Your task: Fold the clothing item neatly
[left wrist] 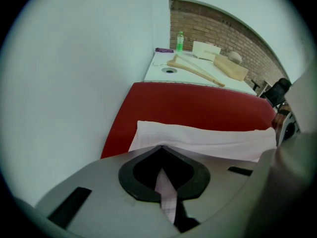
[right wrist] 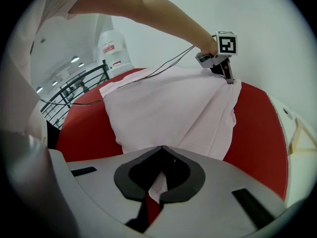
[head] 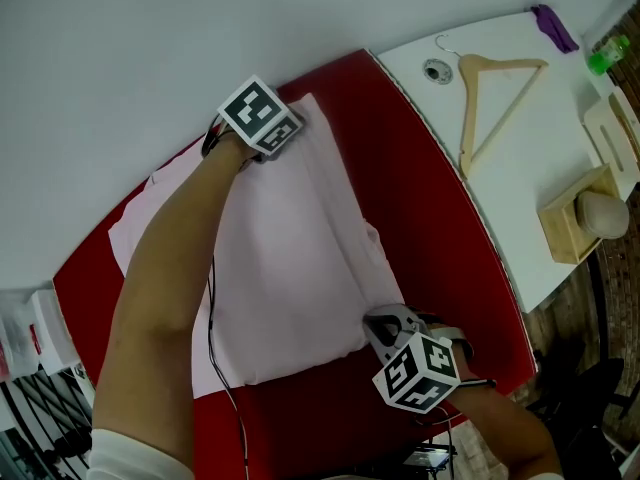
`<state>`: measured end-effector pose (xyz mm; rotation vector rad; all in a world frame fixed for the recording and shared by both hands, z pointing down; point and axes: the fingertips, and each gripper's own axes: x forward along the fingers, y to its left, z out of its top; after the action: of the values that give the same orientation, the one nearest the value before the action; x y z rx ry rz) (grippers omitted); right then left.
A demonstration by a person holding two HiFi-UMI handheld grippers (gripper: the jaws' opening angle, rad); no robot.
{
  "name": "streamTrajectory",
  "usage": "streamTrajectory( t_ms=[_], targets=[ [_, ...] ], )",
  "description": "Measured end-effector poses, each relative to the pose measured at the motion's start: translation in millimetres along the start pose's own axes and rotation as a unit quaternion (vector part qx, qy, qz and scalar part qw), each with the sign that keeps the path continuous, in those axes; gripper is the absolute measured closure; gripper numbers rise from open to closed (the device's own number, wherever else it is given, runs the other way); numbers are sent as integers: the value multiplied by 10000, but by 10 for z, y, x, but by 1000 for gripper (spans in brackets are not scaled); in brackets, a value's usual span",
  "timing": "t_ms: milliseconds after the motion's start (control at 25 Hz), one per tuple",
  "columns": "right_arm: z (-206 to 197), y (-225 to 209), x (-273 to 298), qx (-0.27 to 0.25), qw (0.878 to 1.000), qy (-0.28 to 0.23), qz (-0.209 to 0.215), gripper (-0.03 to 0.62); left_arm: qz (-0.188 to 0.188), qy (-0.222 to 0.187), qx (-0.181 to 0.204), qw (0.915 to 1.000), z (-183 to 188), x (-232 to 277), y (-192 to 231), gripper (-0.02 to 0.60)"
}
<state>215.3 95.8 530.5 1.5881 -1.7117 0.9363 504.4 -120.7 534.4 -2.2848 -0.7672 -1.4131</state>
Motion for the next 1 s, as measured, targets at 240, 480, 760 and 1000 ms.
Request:
streamTrajectory(
  t_ms=[240, 480, 760, 1000],
  targets=[
    [86, -44, -85, -31, 9989, -347, -310, 579, 93, -272, -75, 9996, 47, -82, -21, 575],
    [-29, -173, -246, 452, 9961, -423, -622, 580, -245, -491, 262, 9982, 292, -201, -328, 575],
    [-186, -215, -304, 1057, 9904, -451, -765, 580, -443, 45, 651, 9969, 237, 51, -621, 577],
    [-239, -303, -434, 1636, 9787, -789, -954, 580, -244, -40, 494, 9985, 311, 81, -600, 577]
  ],
)
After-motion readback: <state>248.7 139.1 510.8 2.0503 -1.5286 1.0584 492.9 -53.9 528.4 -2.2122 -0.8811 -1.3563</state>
